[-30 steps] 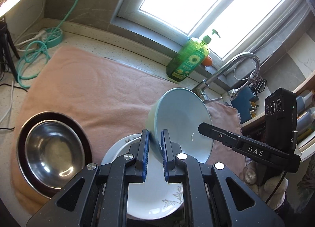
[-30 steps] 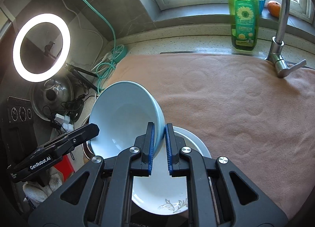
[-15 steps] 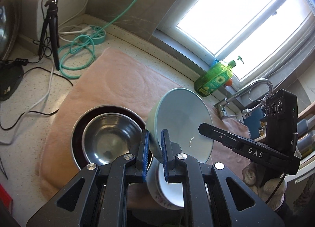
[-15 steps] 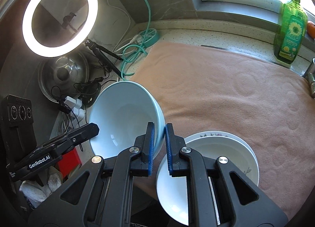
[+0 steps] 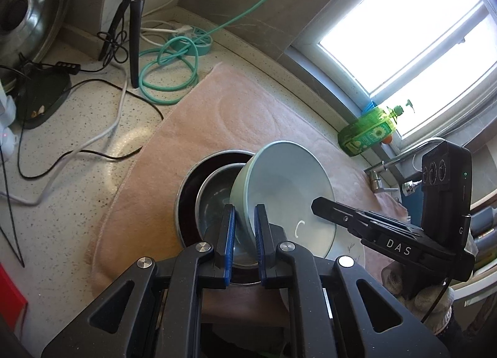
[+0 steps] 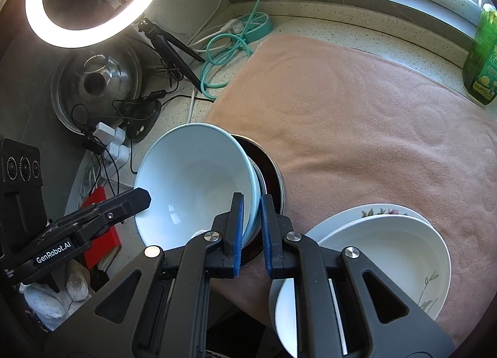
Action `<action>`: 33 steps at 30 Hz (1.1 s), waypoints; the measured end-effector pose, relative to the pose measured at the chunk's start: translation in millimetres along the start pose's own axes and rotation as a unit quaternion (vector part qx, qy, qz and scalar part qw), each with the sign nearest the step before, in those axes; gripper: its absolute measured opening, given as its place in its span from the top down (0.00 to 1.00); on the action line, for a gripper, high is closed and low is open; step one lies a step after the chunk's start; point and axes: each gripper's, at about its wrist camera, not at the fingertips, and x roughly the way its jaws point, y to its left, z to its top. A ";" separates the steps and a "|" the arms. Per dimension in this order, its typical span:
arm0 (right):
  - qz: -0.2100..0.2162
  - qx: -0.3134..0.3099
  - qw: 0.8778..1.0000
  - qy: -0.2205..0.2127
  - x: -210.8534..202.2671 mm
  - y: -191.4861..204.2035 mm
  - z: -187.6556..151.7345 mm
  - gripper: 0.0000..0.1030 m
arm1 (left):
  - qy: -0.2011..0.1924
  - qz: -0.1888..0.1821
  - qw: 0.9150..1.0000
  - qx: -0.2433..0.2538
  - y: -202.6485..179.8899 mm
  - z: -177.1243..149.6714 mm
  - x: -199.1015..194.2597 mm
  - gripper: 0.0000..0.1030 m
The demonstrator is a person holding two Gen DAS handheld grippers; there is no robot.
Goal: Organize plates and bowls
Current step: 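Lift the pale blue bowl with both grippers and lower it into the steel bowls, then open both grippers and release the pale blue bowl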
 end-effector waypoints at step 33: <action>-0.025 -0.028 0.999 0.015 20.7 7.1 2.0 0.89 | 0.023 0.030 0.999 -0.014 17.7 -0.9 17.3 0.90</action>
